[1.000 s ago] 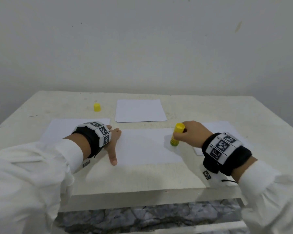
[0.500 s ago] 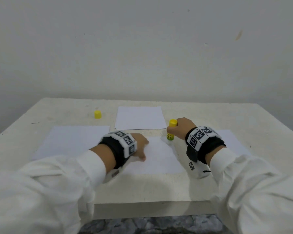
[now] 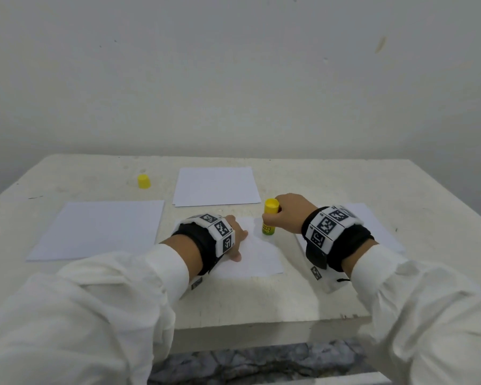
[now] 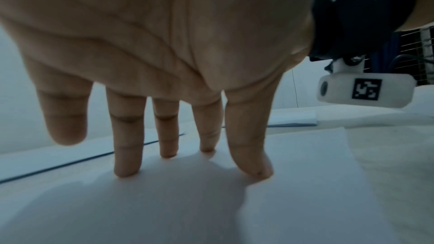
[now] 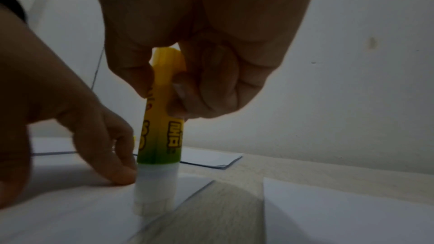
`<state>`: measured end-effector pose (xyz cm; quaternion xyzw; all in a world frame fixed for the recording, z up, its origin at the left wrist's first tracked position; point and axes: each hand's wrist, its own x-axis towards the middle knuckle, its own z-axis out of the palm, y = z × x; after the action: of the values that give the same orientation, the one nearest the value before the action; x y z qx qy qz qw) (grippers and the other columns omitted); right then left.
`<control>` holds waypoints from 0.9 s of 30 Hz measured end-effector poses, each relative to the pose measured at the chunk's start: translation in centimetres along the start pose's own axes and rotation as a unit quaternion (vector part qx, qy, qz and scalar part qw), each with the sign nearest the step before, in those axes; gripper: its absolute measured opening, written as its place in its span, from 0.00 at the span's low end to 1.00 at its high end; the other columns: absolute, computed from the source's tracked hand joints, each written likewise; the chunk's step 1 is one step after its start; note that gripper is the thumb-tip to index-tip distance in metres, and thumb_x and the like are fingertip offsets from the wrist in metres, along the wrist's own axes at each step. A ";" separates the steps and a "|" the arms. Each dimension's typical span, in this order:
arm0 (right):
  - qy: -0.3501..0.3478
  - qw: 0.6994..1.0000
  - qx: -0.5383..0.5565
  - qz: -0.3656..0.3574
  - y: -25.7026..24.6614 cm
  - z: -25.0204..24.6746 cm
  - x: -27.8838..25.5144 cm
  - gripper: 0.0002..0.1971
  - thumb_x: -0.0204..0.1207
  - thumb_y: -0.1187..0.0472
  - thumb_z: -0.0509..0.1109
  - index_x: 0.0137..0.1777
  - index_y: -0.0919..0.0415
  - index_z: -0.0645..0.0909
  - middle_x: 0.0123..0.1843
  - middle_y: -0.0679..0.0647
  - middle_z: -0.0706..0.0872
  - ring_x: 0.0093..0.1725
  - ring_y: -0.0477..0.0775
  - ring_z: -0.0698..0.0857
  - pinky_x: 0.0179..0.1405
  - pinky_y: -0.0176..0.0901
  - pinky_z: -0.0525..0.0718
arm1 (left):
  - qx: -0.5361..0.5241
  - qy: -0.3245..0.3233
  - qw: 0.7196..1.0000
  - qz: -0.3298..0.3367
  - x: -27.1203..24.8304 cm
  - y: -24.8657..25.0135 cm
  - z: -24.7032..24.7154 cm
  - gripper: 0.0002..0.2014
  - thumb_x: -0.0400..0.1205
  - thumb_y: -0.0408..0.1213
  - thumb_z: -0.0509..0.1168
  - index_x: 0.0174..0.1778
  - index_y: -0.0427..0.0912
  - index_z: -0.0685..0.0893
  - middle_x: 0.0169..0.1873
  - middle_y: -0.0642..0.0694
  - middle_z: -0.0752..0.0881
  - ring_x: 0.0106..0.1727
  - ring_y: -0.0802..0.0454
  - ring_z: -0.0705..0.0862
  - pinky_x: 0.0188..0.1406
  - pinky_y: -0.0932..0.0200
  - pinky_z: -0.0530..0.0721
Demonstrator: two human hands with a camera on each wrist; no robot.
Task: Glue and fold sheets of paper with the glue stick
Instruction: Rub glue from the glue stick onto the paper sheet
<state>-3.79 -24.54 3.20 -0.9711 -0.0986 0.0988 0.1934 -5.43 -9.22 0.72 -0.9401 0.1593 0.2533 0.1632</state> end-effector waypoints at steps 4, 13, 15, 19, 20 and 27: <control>-0.015 1.000 0.007 -0.026 0.6 0.3 -2.6 0.17 0.75 0.54 0.68 0.29 0.57 0.67 0.29 0.50 0.71 0.29 0.47 0.68 0.28 0.38 0.66 | 0.007 -0.004 1.000 0.003 -0.1 0.2 -0.2 0.36 0.84 0.56 0.59 0.85 0.49 0.52 0.74 0.36 0.65 0.74 0.38 0.69 0.67 0.48 0.72; -0.062 0.998 0.013 -0.027 0.5 -0.6 -5.5 0.14 0.73 0.55 0.70 0.30 0.57 0.70 0.30 0.48 0.73 0.30 0.46 0.72 0.31 0.37 0.69 | 0.011 0.007 1.000 0.011 -0.5 0.3 -0.3 0.37 0.84 0.56 0.58 0.85 0.49 0.50 0.76 0.36 0.64 0.75 0.38 0.68 0.69 0.48 0.71; -0.046 0.995 0.086 -0.004 0.6 -1.9 -5.2 0.09 0.72 0.59 0.72 0.34 0.60 0.76 0.29 0.50 0.78 0.29 0.47 0.76 0.31 0.38 0.72 | -0.012 0.016 1.000 0.011 -0.5 0.0 -0.1 0.37 0.83 0.56 0.61 0.84 0.51 0.53 0.76 0.38 0.64 0.75 0.37 0.68 0.70 0.47 0.70; 0.039 0.960 0.272 0.054 1.3 -3.8 -2.5 0.07 0.73 0.68 0.70 0.41 0.60 0.74 0.37 0.58 0.86 0.33 0.50 0.86 0.27 0.40 0.77 | -0.088 0.054 0.995 -0.003 -0.4 -0.6 0.7 0.39 0.77 0.56 0.68 0.82 0.54 0.59 0.77 0.47 0.66 0.75 0.41 0.68 0.71 0.45 0.68; 0.049 0.950 0.300 0.067 1.4 -3.8 -1.5 0.08 0.74 0.69 0.68 0.42 0.58 0.73 0.38 0.58 0.85 0.37 0.53 0.86 0.30 0.42 0.79 | -0.103 0.061 0.993 -0.004 -0.3 -0.7 0.9 0.39 0.76 0.56 0.69 0.81 0.54 0.60 0.76 0.48 0.67 0.75 0.42 0.69 0.71 0.45 0.68; 0.100 0.941 0.293 0.138 2.0 -1.7 6.5 0.13 0.74 0.68 0.70 0.58 0.61 0.81 0.50 0.59 0.82 0.48 0.59 0.82 0.50 0.47 0.79 | -0.145 0.057 0.988 0.003 -0.2 -1.7 1.4 0.36 0.70 0.59 0.70 0.76 0.61 0.68 0.72 0.51 0.65 0.67 0.43 0.74 0.66 0.46 0.76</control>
<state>3.17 -25.45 2.93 -0.8807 0.0899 0.0509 0.4623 -5.57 -7.16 0.11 -0.9663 0.1323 0.2205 0.0154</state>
